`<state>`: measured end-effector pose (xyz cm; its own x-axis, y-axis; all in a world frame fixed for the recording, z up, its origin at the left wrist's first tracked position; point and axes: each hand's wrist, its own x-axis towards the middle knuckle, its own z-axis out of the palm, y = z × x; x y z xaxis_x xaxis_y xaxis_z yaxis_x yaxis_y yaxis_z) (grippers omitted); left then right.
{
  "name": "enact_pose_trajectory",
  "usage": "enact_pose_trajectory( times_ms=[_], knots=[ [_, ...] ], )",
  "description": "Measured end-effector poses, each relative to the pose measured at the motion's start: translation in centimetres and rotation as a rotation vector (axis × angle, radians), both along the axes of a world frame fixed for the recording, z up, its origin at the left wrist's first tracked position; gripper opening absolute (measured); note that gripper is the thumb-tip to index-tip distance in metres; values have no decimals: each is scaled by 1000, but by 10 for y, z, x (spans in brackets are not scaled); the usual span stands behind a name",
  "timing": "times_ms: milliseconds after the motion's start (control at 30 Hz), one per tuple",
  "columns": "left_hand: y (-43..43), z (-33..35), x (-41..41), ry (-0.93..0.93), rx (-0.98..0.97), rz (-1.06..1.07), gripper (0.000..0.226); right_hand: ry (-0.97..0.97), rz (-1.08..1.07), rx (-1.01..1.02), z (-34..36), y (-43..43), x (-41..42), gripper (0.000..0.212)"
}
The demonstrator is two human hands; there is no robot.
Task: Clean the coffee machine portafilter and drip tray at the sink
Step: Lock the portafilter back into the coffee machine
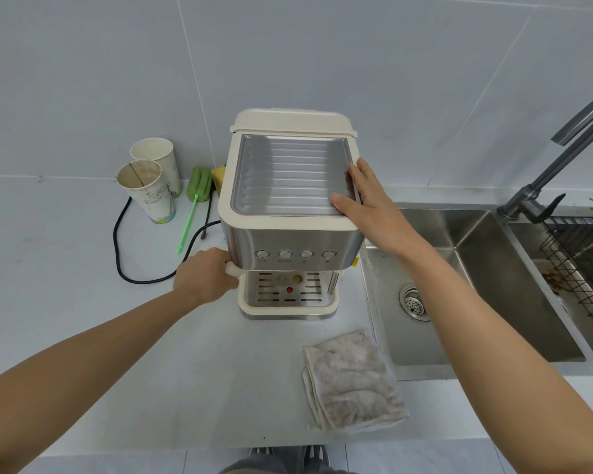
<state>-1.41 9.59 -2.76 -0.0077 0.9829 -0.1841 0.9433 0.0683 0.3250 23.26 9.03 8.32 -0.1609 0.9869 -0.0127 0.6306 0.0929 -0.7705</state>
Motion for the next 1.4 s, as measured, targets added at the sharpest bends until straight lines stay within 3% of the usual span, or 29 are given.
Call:
enact_pose_trajectory(
  times_ms=[433,600,833,1067,1267,1400],
  knots=[
    [-19,10,7,-31,-96,40,19,24,-11,-4,-1,0,1,66],
    [-11,25,1,-242,-299,-46,15,38,-5,-9,-2,1,1,66],
    [3,41,-11,-477,-578,-127,29,45,-2,-2,-4,2,0,66],
    [1,39,-11,-456,-653,-152,34,34,-14,-5,-4,3,1,67],
    [2,38,-14,-525,-722,-144,21,19,-5,2,-2,1,1,66],
    [-1,39,-13,-463,-680,-209,15,40,-12,8,-3,1,0,65]
  ],
)
